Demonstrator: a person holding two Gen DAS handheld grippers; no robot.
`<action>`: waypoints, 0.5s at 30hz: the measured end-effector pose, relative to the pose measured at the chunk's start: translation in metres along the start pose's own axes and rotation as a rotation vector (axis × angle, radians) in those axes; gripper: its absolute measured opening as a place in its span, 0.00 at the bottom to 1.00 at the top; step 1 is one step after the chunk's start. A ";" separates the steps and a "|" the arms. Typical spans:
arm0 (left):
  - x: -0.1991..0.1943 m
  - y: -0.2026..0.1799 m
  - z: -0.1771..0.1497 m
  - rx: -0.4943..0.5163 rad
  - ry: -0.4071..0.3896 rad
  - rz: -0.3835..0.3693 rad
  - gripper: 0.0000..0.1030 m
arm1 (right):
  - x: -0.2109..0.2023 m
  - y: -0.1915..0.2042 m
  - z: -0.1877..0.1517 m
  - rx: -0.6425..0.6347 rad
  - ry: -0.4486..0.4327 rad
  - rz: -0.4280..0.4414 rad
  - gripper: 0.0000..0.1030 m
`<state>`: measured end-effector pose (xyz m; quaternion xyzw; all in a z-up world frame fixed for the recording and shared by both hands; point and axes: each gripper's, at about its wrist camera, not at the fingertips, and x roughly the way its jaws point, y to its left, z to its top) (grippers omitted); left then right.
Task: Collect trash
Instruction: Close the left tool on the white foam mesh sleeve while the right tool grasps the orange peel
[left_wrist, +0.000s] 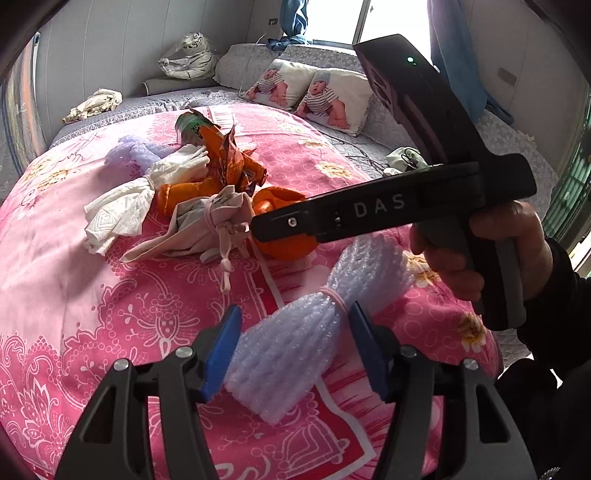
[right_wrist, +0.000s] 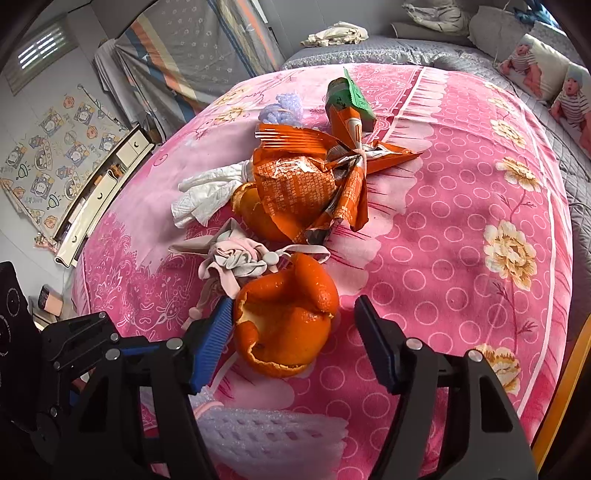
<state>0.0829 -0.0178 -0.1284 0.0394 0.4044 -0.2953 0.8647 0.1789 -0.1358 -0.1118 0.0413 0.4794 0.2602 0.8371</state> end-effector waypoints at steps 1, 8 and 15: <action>0.001 -0.001 0.000 0.004 0.002 0.002 0.53 | 0.001 0.000 0.000 -0.001 0.003 0.003 0.58; 0.002 -0.006 0.000 0.033 0.011 0.013 0.41 | 0.004 0.000 0.000 0.007 0.019 0.023 0.46; -0.002 -0.010 -0.001 0.045 0.012 0.028 0.29 | -0.005 -0.004 0.001 0.019 0.009 0.038 0.37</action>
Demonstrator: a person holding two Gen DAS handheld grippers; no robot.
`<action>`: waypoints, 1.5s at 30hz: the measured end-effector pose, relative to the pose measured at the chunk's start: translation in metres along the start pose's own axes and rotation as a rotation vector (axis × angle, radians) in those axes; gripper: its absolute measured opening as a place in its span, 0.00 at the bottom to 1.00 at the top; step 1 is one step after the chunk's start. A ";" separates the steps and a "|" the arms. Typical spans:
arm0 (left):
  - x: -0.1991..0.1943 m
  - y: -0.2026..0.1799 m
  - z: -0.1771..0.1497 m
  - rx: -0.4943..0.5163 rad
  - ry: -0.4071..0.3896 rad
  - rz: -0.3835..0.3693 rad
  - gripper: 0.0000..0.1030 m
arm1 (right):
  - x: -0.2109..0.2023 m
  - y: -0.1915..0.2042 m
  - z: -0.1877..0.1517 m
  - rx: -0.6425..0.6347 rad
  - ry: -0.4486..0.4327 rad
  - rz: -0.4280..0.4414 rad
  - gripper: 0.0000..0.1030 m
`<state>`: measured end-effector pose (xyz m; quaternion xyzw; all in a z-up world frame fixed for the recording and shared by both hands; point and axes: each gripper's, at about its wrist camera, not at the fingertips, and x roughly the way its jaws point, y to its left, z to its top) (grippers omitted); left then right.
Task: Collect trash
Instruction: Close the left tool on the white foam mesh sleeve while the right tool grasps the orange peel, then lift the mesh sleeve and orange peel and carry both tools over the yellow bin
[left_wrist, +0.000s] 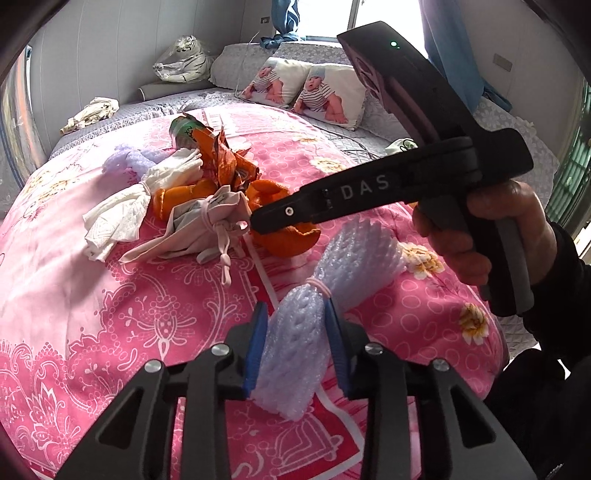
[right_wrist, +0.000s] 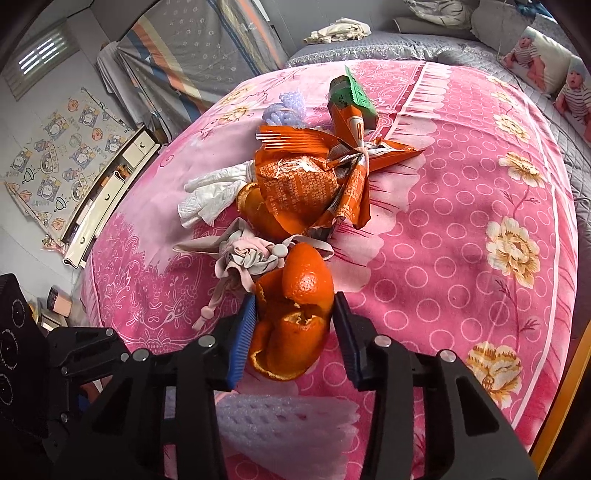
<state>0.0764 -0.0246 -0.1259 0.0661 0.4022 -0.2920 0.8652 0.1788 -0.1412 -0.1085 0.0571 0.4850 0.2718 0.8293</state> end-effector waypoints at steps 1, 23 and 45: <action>-0.001 -0.001 0.000 0.002 -0.001 0.002 0.28 | -0.002 0.000 0.000 0.001 -0.002 0.000 0.36; -0.025 -0.014 0.001 0.033 -0.028 0.008 0.24 | -0.064 -0.007 0.011 0.048 -0.155 0.015 0.34; -0.034 -0.032 0.057 0.042 -0.098 -0.022 0.24 | -0.158 -0.059 0.010 0.140 -0.356 -0.072 0.34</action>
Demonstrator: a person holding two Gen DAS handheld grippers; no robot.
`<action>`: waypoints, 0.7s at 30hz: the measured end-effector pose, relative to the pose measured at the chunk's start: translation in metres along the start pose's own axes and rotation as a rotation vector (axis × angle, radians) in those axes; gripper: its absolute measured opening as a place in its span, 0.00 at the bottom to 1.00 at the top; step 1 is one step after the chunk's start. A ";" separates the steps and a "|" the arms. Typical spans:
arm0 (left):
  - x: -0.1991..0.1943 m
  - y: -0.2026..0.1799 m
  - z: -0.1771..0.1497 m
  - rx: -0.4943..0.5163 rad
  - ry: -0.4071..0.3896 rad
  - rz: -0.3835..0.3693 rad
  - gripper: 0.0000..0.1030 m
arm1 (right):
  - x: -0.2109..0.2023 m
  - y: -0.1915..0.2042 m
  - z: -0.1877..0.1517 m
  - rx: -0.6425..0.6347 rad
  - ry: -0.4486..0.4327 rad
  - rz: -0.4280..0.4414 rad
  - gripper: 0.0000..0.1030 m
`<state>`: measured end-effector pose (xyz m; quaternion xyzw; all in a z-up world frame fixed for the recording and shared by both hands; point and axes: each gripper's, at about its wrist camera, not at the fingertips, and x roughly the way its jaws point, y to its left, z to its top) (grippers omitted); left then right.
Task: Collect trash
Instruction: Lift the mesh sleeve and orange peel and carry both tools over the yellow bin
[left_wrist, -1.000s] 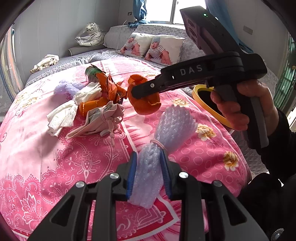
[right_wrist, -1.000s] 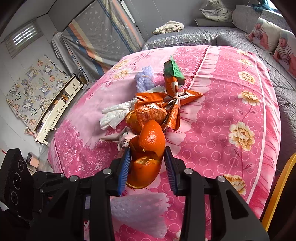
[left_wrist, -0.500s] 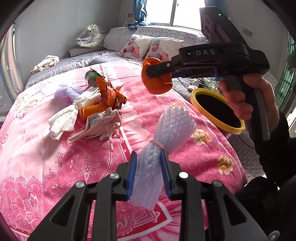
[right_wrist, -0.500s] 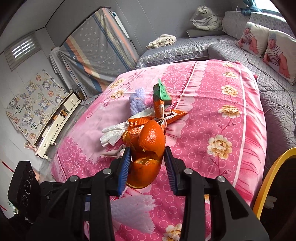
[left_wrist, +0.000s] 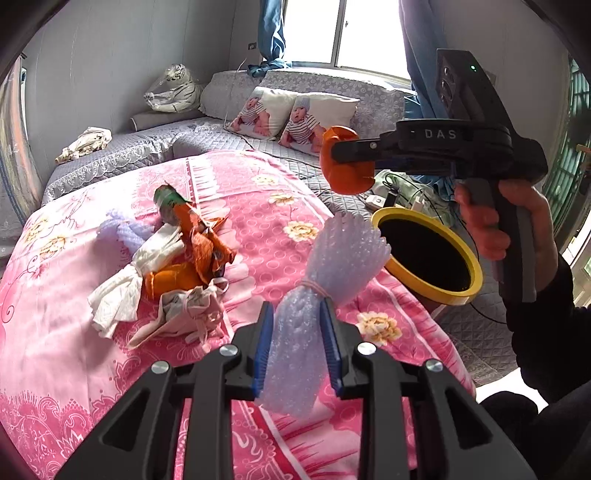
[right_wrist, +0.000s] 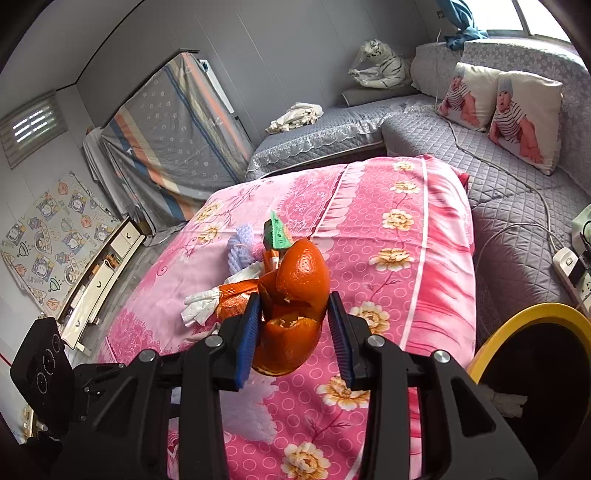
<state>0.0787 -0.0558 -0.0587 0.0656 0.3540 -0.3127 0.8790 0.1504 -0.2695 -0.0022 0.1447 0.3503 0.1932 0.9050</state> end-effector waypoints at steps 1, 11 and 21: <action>0.002 -0.003 0.004 0.006 -0.003 -0.004 0.24 | -0.005 -0.004 0.002 0.006 -0.011 -0.008 0.34; 0.022 -0.043 0.046 0.081 -0.016 -0.068 0.24 | -0.059 -0.053 0.012 0.080 -0.113 -0.105 0.34; 0.054 -0.083 0.082 0.124 -0.015 -0.155 0.24 | -0.109 -0.112 0.004 0.174 -0.194 -0.202 0.34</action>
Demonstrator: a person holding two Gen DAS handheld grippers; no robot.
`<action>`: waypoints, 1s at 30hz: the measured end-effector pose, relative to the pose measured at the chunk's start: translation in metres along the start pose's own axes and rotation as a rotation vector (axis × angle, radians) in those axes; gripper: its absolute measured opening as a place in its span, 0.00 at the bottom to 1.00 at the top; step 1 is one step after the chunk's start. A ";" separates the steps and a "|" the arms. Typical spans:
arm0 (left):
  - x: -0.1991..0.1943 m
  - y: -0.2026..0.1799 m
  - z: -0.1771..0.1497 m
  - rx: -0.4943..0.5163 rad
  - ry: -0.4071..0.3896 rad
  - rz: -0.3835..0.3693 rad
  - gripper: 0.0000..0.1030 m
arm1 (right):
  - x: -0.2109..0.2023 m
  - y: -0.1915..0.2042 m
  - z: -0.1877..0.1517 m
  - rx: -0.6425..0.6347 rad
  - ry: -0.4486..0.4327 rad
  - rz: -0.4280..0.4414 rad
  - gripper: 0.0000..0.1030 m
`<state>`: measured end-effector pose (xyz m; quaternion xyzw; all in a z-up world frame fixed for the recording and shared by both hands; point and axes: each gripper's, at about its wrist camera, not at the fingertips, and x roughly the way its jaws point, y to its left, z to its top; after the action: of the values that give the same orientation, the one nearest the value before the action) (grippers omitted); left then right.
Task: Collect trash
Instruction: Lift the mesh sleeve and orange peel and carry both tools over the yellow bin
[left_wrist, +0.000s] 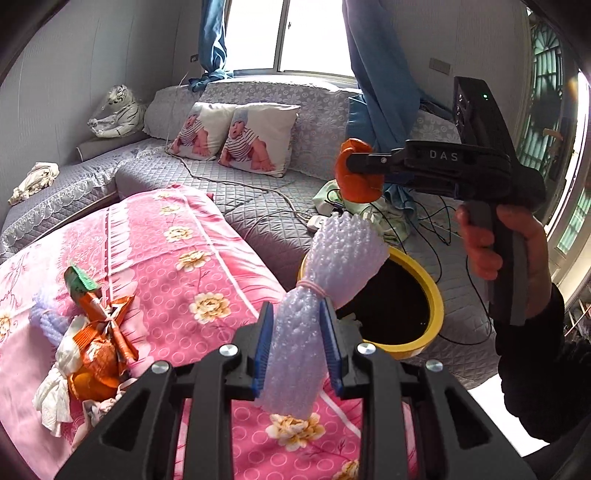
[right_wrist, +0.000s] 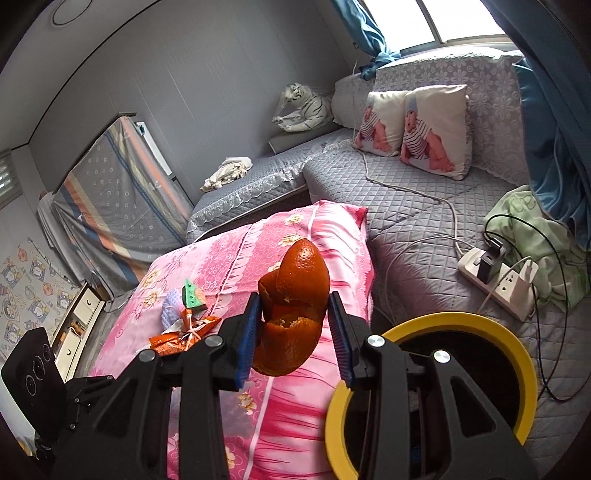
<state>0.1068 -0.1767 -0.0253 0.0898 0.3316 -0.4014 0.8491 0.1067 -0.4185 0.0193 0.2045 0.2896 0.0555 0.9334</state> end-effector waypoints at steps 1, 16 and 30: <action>0.004 -0.004 0.003 0.004 0.002 -0.008 0.24 | -0.003 -0.006 0.001 0.010 -0.008 -0.011 0.34; 0.061 -0.034 0.035 -0.007 0.041 -0.098 0.24 | -0.029 -0.078 -0.006 0.120 -0.059 -0.133 0.34; 0.106 -0.046 0.035 -0.016 0.107 -0.125 0.24 | -0.022 -0.123 -0.027 0.193 -0.027 -0.201 0.34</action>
<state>0.1386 -0.2875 -0.0607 0.0837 0.3844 -0.4455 0.8042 0.0712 -0.5263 -0.0405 0.2639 0.2999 -0.0693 0.9141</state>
